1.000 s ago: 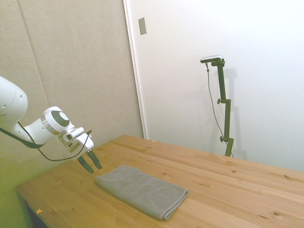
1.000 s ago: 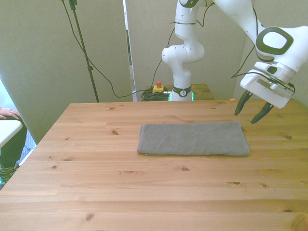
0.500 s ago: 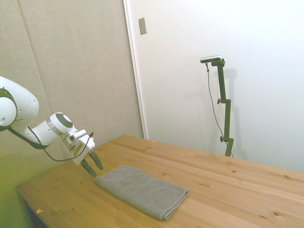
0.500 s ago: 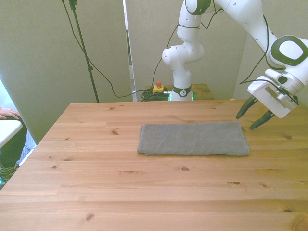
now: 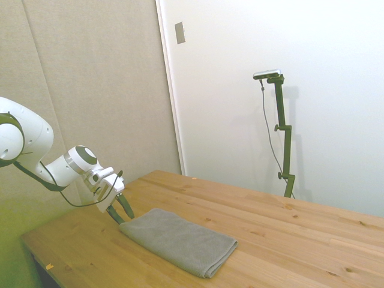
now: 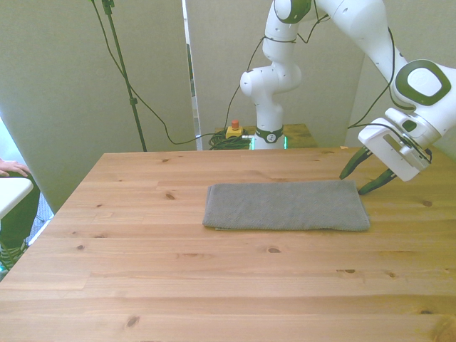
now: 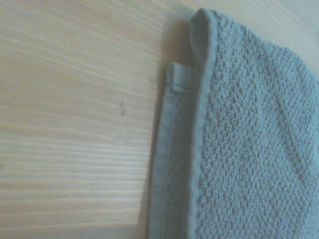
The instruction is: Fold the towel
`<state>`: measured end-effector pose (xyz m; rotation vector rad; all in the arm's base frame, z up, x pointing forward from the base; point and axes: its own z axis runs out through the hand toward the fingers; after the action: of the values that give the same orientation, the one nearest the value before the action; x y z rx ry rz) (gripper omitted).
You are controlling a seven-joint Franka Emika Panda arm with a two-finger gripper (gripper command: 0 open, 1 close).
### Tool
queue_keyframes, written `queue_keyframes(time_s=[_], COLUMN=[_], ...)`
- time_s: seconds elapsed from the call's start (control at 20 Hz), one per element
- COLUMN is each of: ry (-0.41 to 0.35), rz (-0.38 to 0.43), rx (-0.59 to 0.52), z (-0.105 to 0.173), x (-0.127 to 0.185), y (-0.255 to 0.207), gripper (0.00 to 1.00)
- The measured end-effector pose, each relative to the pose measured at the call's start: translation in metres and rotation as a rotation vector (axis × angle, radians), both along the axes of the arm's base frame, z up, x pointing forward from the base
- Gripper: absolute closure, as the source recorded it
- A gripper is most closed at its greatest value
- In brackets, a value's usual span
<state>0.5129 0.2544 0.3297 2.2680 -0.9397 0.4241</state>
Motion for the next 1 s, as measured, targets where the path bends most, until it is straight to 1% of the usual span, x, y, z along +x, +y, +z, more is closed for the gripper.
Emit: queue_keyframes(time_s=[0.1, 0.15, 0.5, 1.0], ry=[0.003, 0.006, 0.006, -0.004], rz=[-0.010, -0.016, -0.036, -0.010], rx=[-0.006, -0.008, -0.001, 0.029], z=[-0.001, -0.001, -0.001, -0.007], x=[-0.001, -0.001, -0.001, -0.006], y=[-0.008, -0.013, -0.039, -0.040], gripper=[0.00, 1.00, 1.00, 1.00])
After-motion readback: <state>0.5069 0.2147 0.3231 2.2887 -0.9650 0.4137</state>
